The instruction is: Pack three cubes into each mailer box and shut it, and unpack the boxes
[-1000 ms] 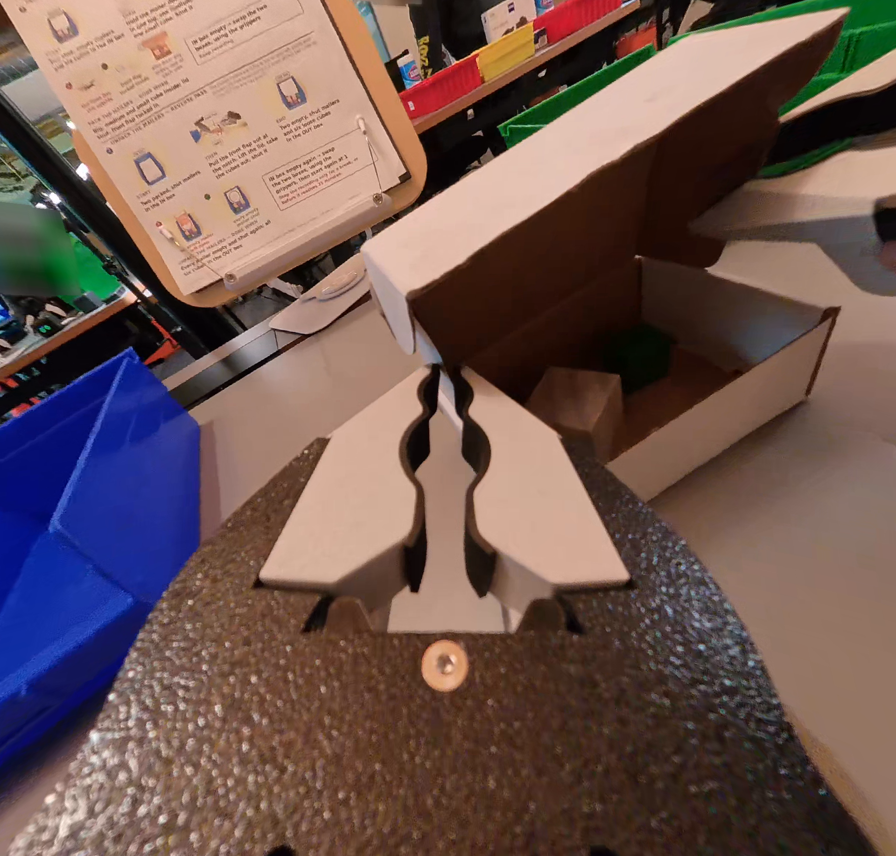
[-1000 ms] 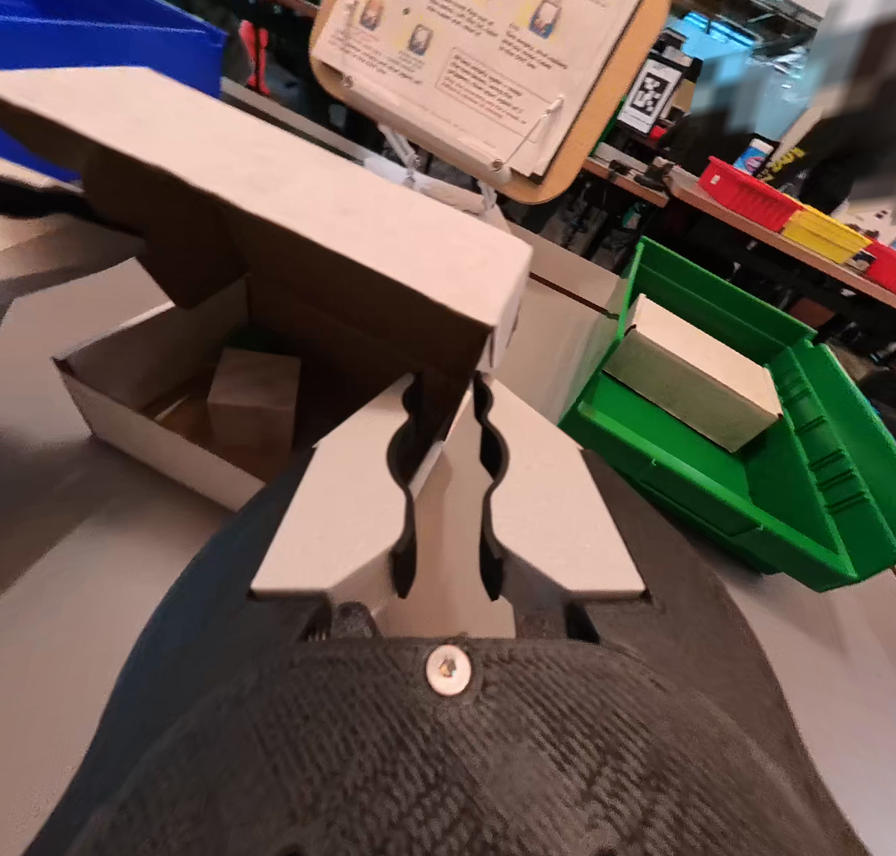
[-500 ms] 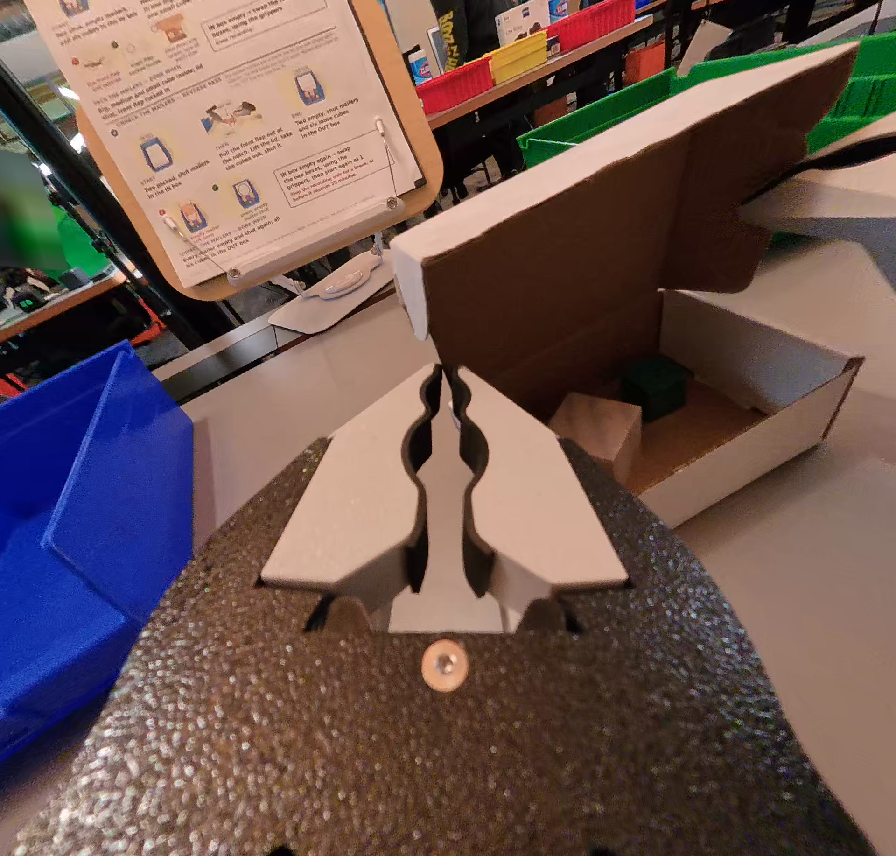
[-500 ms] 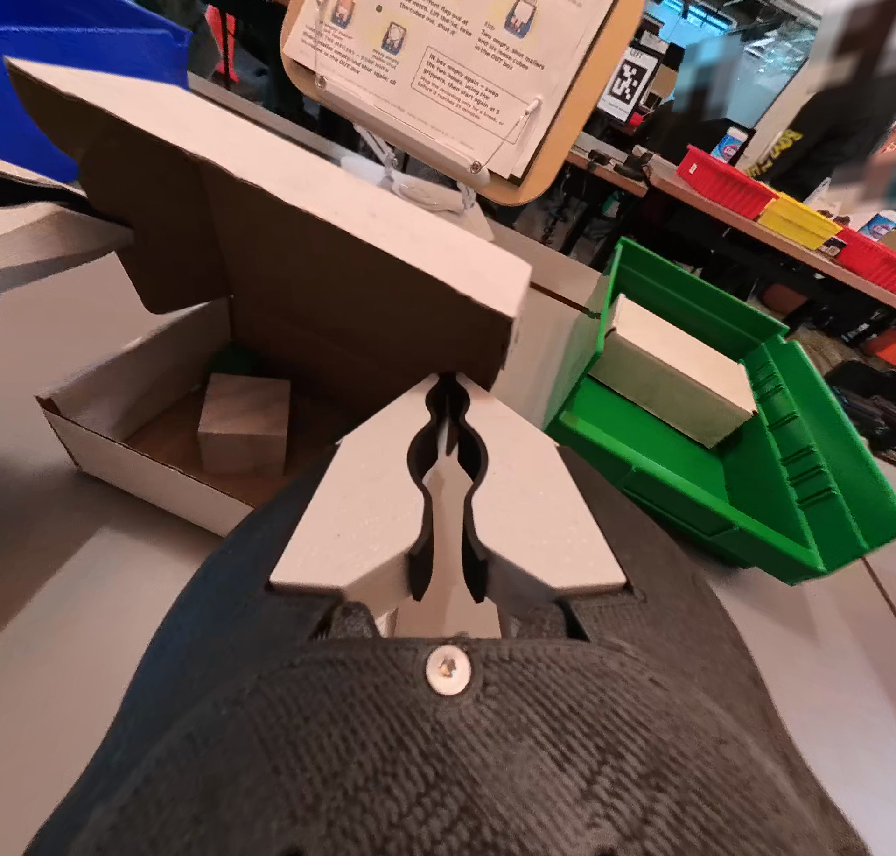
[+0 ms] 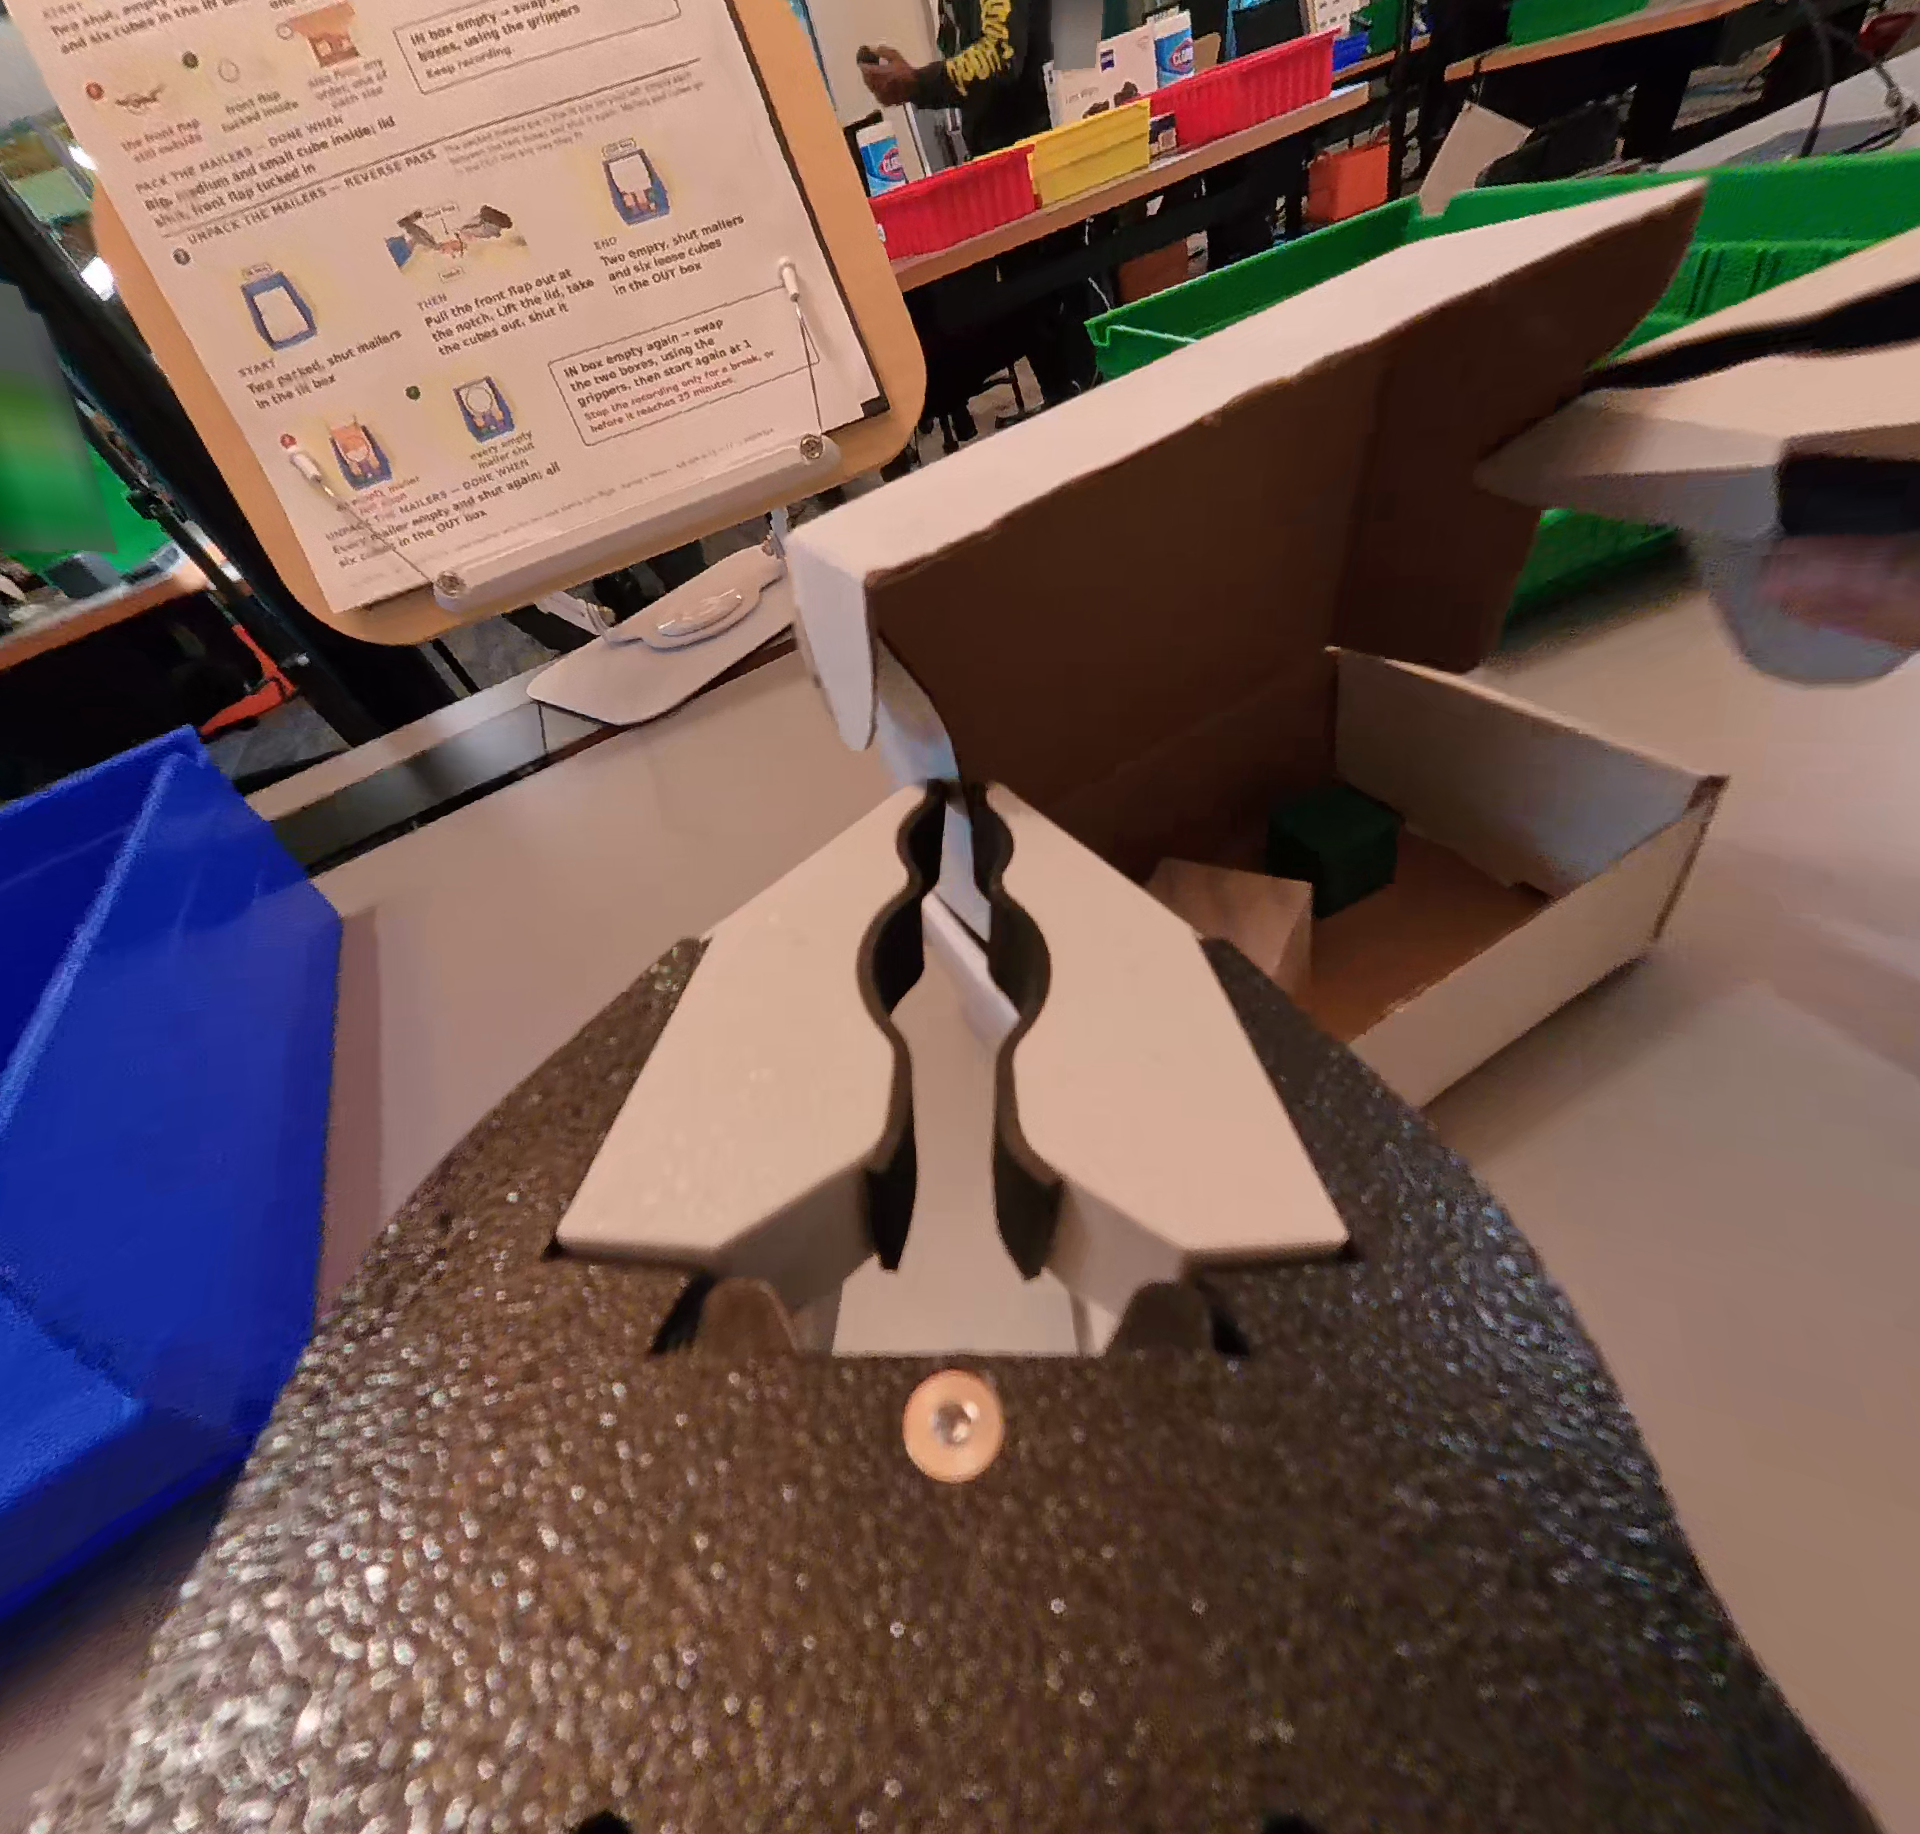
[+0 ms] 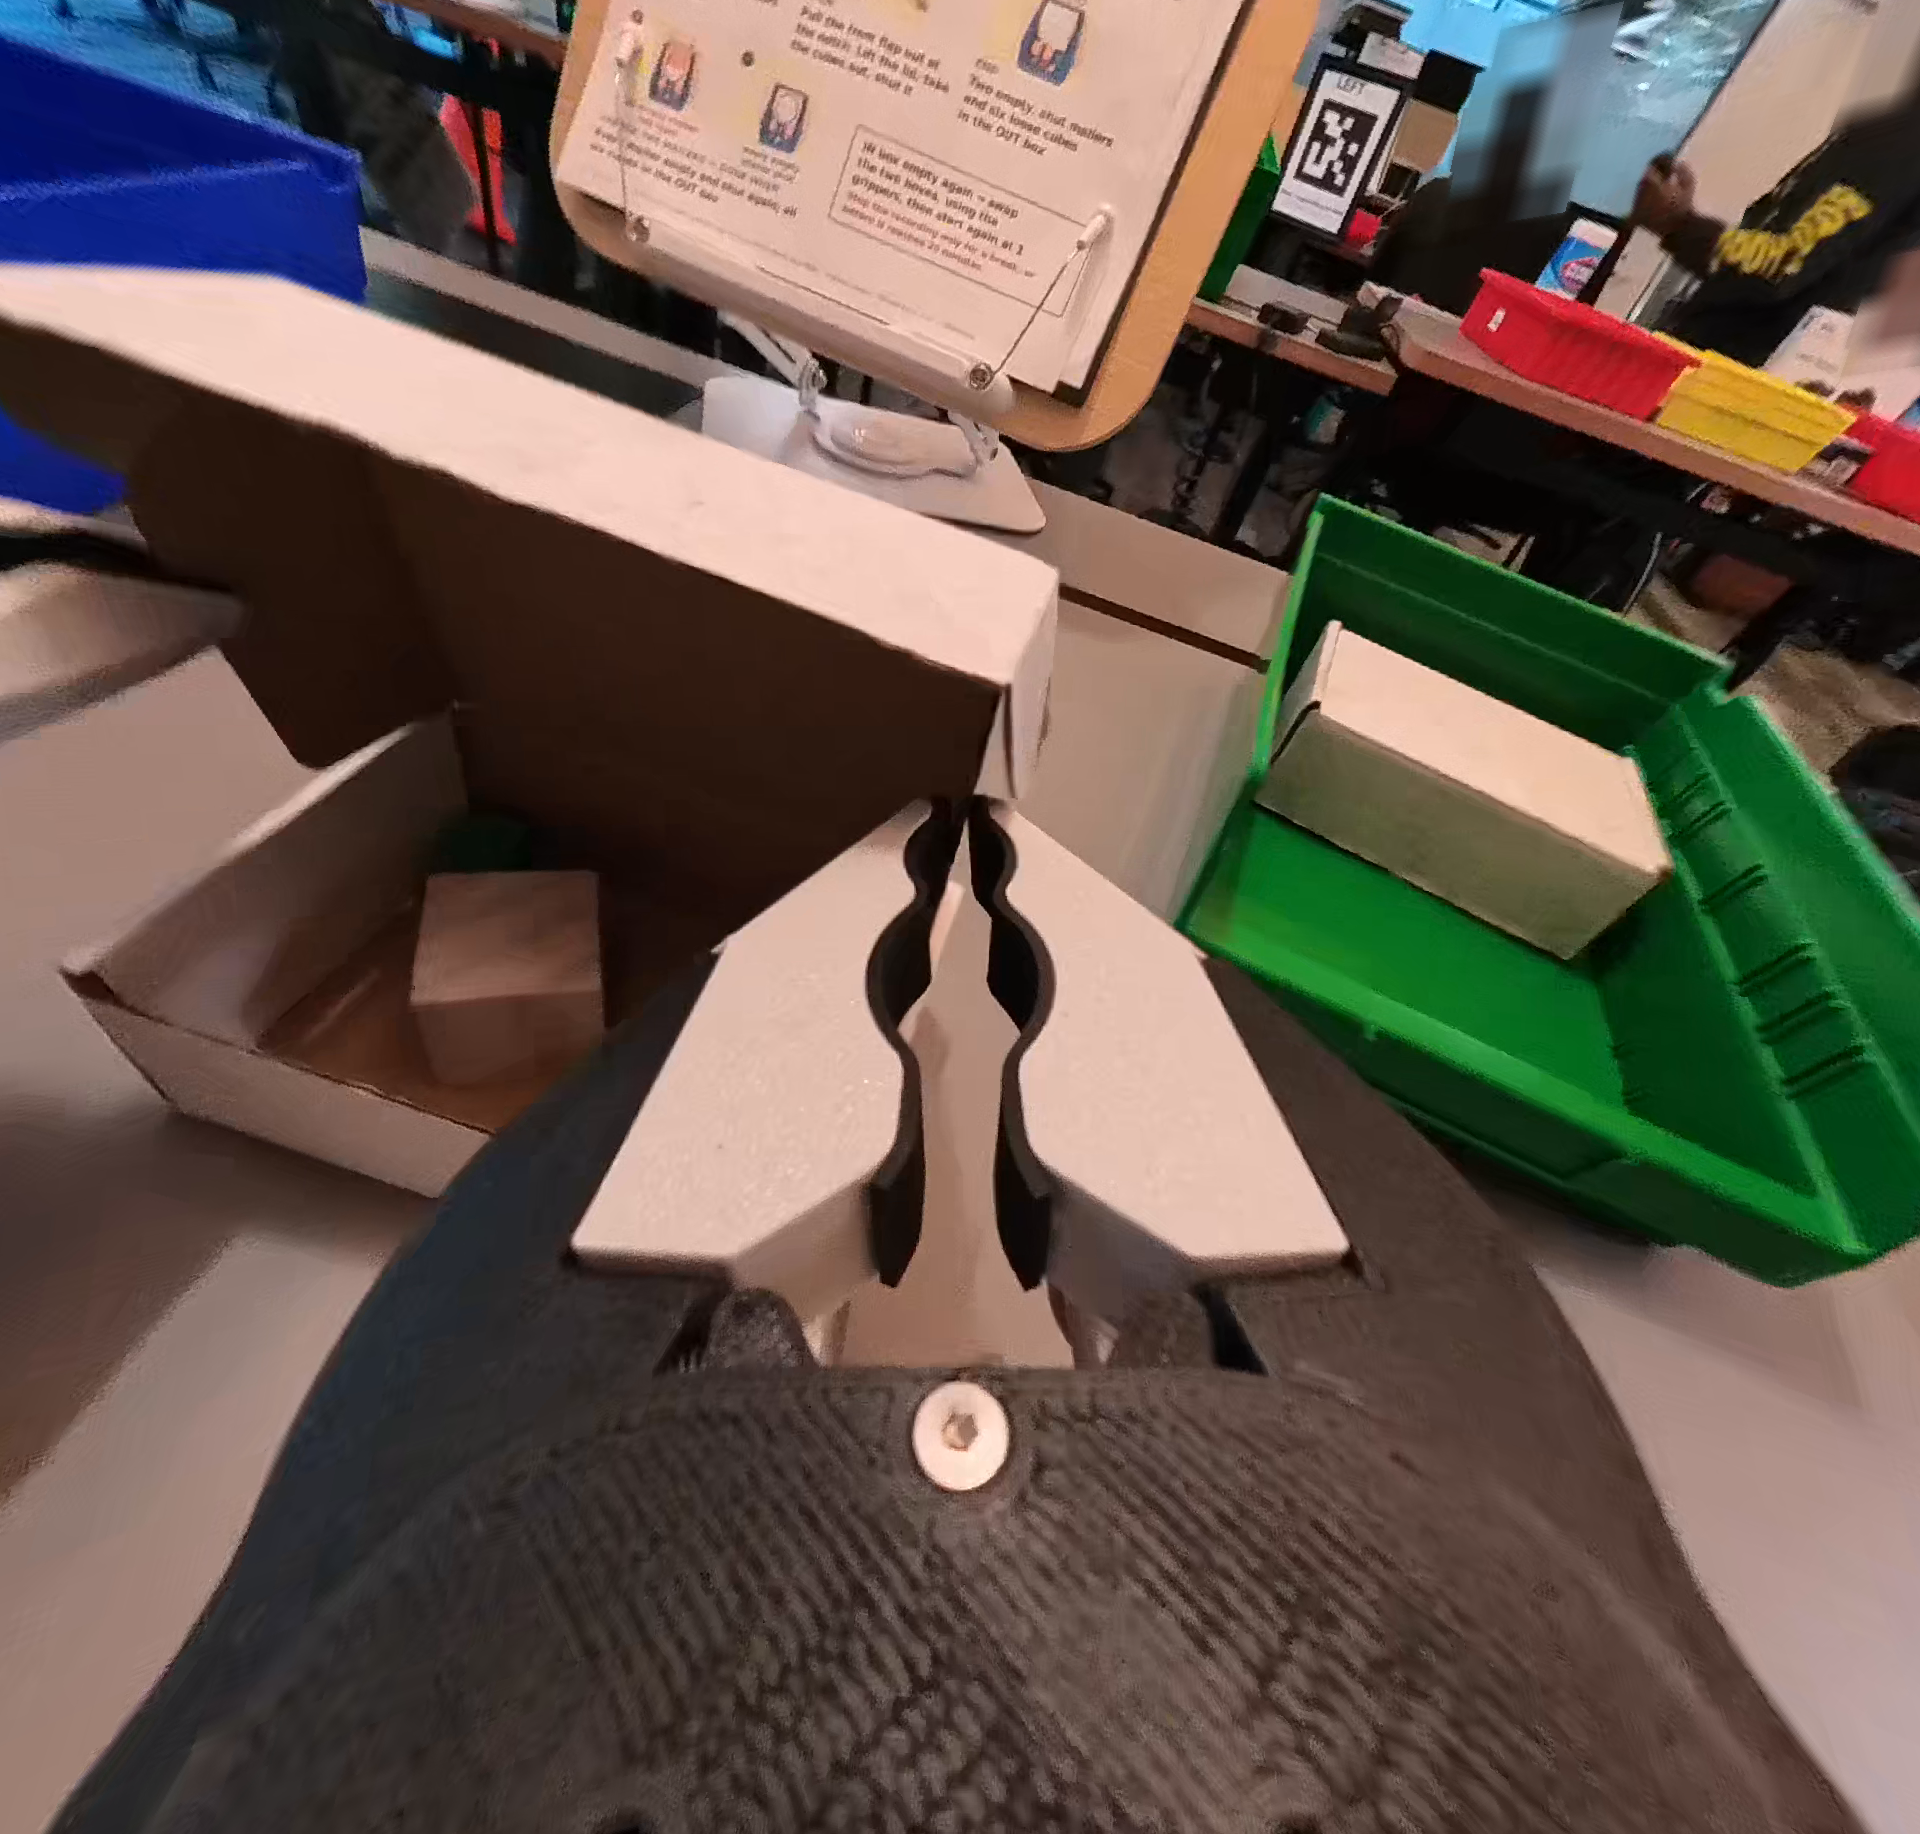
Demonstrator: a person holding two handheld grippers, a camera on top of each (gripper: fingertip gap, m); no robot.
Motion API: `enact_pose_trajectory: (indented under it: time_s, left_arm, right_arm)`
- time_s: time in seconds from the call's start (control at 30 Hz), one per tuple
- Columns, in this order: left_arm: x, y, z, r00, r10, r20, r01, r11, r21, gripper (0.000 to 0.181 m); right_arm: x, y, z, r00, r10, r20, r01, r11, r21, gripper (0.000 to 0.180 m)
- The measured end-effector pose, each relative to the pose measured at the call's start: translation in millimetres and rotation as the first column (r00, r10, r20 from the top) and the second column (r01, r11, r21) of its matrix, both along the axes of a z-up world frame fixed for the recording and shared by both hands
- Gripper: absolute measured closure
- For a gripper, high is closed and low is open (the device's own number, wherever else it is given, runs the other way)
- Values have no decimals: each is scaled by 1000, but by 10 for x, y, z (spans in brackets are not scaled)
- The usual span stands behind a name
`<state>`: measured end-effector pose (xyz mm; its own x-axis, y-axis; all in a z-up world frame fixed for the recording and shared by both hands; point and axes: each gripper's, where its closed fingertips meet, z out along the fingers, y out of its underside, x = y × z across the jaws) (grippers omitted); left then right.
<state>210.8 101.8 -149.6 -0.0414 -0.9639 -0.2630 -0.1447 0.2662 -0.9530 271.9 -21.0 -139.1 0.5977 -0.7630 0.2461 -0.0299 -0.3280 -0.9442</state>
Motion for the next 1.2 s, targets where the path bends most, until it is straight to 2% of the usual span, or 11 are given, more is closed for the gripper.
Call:
enact_pose_trajectory:
  time_s: [0.13, 0.6, 0.63, 0.67, 0.73, 0.8, 0.9, 0.97, 1.0, 1.1, 1.2]
  left_arm:
    - [88, 42, -48, 1000, 12, -17, -14, 996, -90, 178]
    - [-212, 36, -418, 988, -18, -153, 21, 1000, 17, 180]
    - [-236, 22, -431, 986, -40, -162, 44, 999, 19, 177]
    - [-270, -5, -450, 981, -75, -177, 79, 997, 12, 168]
    - [-375, -49, -498, 963, -147, -227, 150, 989, -4, 159]
    - [-509, -67, -476, 947, -218, -238, 222, 975, -11, 159]
    - [-684, -98, -355, 918, -328, -222, 330, 943, -28, 162]
    - [-736, -125, -187, 900, -395, -182, 391, 918, -63, 169]
    - [-732, -121, -68, 896, -419, -144, 412, 908, -82, 175]
    - [-606, 12, 258, 900, -433, -44, 417, 887, -197, 181]
    - [-386, 180, 352, 906, -420, -62, 380, 867, -323, 181]
  right_arm:
    - [46, 193, -20, 997, 13, -76, 0, 987, 161, 175]
    - [-223, 109, -453, 993, 79, -83, -82, 996, -27, 177]
    - [-236, 67, -476, 994, 77, -78, -81, 995, -50, 175]
    - [-238, -3, -484, 996, 55, -64, -60, 995, -75, 162]
    - [-248, -183, -444, 1000, -6, 12, 8, 987, -159, 137]
    - [-251, -340, -288, 979, -45, 198, 105, 946, -306, 115]
    - [-361, -176, 28, 853, 119, 509, 169, 859, -484, 105]
    - [-479, 40, 135, 729, 271, 628, 188, 803, -565, 112]
    - [-515, 137, 114, 691, 344, 636, 184, 767, -615, 123]
    - [-502, 281, -43, 705, 434, 561, 121, 706, -698, 163]
    - [-541, 286, -64, 742, 456, 491, 39, 703, -710, 178]
